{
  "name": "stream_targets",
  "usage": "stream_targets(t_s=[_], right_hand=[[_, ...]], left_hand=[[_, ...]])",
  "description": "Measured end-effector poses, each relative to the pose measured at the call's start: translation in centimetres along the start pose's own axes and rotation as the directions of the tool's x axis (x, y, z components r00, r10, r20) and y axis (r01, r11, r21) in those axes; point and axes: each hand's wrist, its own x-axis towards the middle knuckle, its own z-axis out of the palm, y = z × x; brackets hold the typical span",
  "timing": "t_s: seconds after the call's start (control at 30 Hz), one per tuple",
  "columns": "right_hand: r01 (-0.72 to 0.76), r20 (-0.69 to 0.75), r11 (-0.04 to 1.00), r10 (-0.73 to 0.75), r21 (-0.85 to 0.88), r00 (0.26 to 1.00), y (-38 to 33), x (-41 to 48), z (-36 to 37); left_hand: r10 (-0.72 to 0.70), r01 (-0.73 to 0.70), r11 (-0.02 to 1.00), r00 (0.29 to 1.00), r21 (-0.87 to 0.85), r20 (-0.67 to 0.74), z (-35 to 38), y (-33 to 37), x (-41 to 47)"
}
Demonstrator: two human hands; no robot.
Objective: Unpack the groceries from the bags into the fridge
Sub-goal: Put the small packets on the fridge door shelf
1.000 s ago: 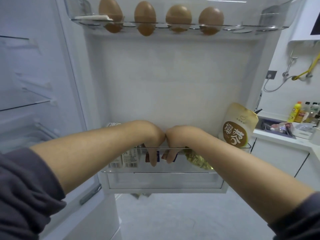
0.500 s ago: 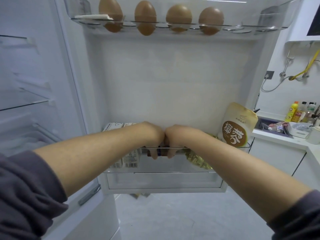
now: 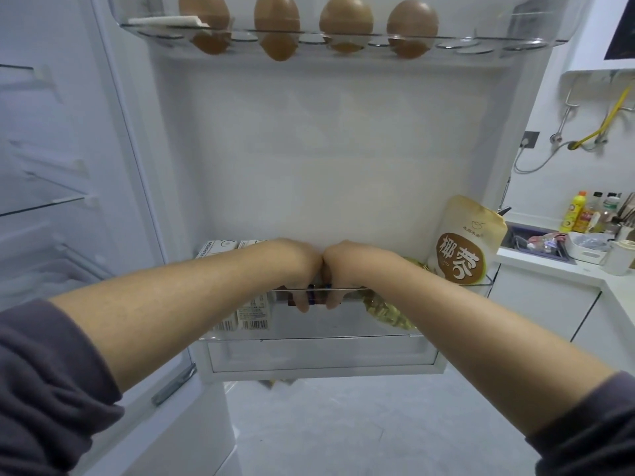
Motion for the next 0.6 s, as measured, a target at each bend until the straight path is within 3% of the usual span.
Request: stream_targets(t_s=[0.17, 0.33, 0.47, 0.6], right_hand=[[-0.014, -0.097, 0.999, 0.009, -0.053, 0.995, -0.1, -1.8, -1.7], [0.000, -0.300, 0.999, 0.013, 0.046, 0.954, 0.8, -6.0, -3.8], [-0.037, -0.569, 0.998, 0.002, -0.050, 0.822, 2.5, -10.3, -3.6], [-0.156, -0.739, 0.982, 0.027, -0.105, 0.673, 5.6, -15.8, -1.9]], left_hand=[[-0.113, 0.125, 0.990, 0.983, 0.071, -0.148, -1.7, 0.7, -2.6], [-0.162, 0.186, 0.982, 0.923, 0.035, -0.349, -3.8, 1.2, -6.4], [-0.181, 0.206, 0.978, 0.808, -0.019, -0.561, -3.9, 3.8, -8.4], [-0.234, 0.293, 0.955, 0.623, -0.055, -0.747, -3.5, 9.1, -9.2]])
